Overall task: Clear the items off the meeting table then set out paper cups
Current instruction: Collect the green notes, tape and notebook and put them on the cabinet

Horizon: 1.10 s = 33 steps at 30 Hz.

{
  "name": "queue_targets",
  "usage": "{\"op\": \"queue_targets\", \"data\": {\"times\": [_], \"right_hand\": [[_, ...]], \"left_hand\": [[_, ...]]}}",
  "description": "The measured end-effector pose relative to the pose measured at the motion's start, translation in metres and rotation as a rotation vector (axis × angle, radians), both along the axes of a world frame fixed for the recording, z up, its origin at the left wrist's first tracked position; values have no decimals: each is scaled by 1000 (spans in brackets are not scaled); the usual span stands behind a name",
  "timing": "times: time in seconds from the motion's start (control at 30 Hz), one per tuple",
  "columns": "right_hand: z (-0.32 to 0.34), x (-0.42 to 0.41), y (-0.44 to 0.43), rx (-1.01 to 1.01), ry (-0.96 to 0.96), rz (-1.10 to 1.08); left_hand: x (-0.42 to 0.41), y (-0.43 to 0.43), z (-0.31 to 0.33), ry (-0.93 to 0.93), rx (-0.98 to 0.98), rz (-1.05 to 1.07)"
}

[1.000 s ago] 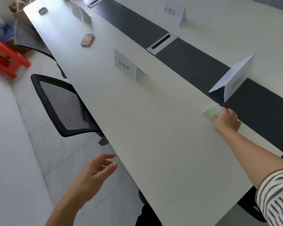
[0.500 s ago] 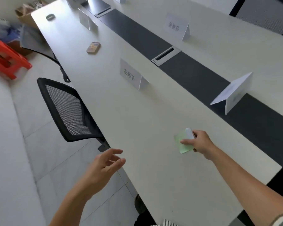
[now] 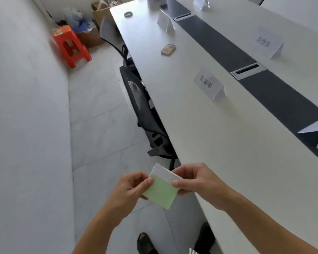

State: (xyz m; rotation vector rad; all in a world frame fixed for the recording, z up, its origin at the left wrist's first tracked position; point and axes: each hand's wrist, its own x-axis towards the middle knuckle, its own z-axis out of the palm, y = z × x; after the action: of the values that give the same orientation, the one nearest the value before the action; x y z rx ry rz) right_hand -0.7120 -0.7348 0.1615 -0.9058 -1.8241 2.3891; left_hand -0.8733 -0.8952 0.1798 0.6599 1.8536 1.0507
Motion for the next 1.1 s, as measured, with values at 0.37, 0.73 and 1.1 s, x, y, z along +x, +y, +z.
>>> {"op": "queue_targets", "data": {"times": [0.37, 0.73, 1.1], "right_hand": [[34, -194, -195, 294, 102, 249], [9, -297, -183, 401, -68, 330], [-36, -486, -94, 500, -177, 374]], "left_hand": [[-136, -210, 48, -91, 84, 270], [-250, -252, 21, -270, 210, 800], [-448, -191, 25, -234, 105, 796]]}}
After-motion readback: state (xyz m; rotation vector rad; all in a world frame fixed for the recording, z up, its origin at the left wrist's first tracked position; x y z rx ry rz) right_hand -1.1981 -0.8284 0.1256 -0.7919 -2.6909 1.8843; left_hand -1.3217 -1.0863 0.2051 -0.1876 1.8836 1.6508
